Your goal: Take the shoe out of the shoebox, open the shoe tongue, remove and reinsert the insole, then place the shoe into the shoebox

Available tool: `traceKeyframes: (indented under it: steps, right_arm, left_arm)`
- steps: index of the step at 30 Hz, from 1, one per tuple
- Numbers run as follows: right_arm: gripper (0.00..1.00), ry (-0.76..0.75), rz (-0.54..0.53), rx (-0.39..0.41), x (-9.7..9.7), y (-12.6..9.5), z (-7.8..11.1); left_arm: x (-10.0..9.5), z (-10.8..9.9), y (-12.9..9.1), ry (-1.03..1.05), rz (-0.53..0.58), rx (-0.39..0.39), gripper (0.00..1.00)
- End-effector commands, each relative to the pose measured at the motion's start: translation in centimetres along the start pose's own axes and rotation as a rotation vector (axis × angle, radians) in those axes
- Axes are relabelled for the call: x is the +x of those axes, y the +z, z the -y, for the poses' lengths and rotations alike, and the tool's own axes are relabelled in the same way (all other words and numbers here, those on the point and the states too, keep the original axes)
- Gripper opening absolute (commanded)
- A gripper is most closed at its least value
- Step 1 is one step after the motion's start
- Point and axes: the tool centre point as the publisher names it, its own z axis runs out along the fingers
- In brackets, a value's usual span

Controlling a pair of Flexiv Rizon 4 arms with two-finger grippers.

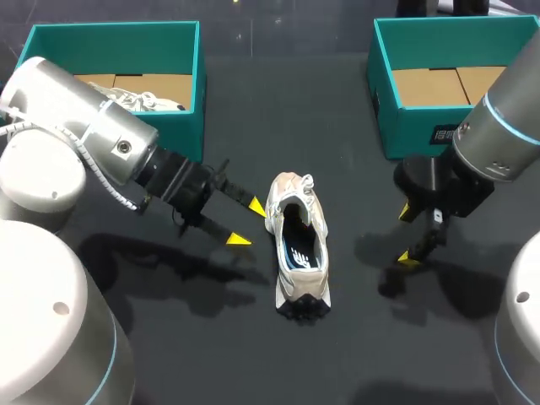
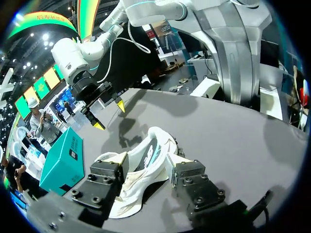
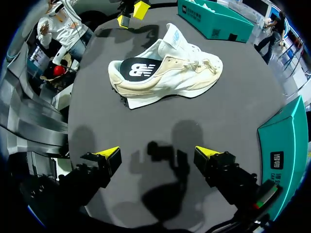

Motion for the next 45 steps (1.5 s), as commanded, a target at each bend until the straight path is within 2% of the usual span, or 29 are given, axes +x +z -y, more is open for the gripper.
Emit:
traceKeyframes:
  steps: [1, 5, 7, 8, 9, 13, 27, 29, 38, 45]
  right_arm:
    - [1.0, 0.001, 0.004, -0.001, 0.2, 0.0, 0.1]
    - [1.0, 0.001, 0.004, -0.001, 0.2, 0.0, 0.1]
    - [1.0, 0.001, 0.004, -0.001, 0.2, 0.0, 0.1]
    - [1.0, 0.001, 0.004, -0.001, 0.2, 0.0, 0.1]
    - [1.0, 0.001, 0.004, -0.001, 0.2, 0.0, 0.1]
    - [1.0, 0.001, 0.004, -0.001, 0.2, 0.0, 0.1]
    - [1.0, 0.001, 0.004, -0.001, 0.2, 0.0, 0.1]
    - [1.0, 0.001, 0.004, -0.001, 0.2, 0.0, 0.1]
    - [1.0, 0.04, 0.022, -0.003, -1.1, -1.8, 2.8]
    - [1.0, 0.049, 0.024, -0.001, -1.6, -2.2, 3.7]
  left_arm:
    - [0.1, 0.3, -2.4, -0.001, -0.039, -0.011, 0.49]
    - [0.0, 0.2, -3.3, 0.004, -0.08, -0.027, 0.48]
    - [-0.2, 0.3, -3.8, 0.015, -0.115, -0.037, 0.43]
    - [-0.3, 0.4, -4.1, 0.029, -0.145, -0.048, 0.25]
    - [-0.3, 0.5, -4.5, 0.05, -0.19, -0.064, 0.0]
    - [-0.5, 0.4, -6.1, 0.052, -0.369, -0.138, 0.0]
    - [-0.5, 0.4, -6.1, 0.052, -0.369, -0.138, 0.0]
    - [-0.5, 0.6, -6.2, 0.084, -0.388, -0.16, 0.0]
    - [-0.5, 0.9, -5.9, 0.165, -0.464, -0.198, 0.0]
    - [-0.1, 1.2, -3.9, 0.212, -0.494, -0.201, 0.0]
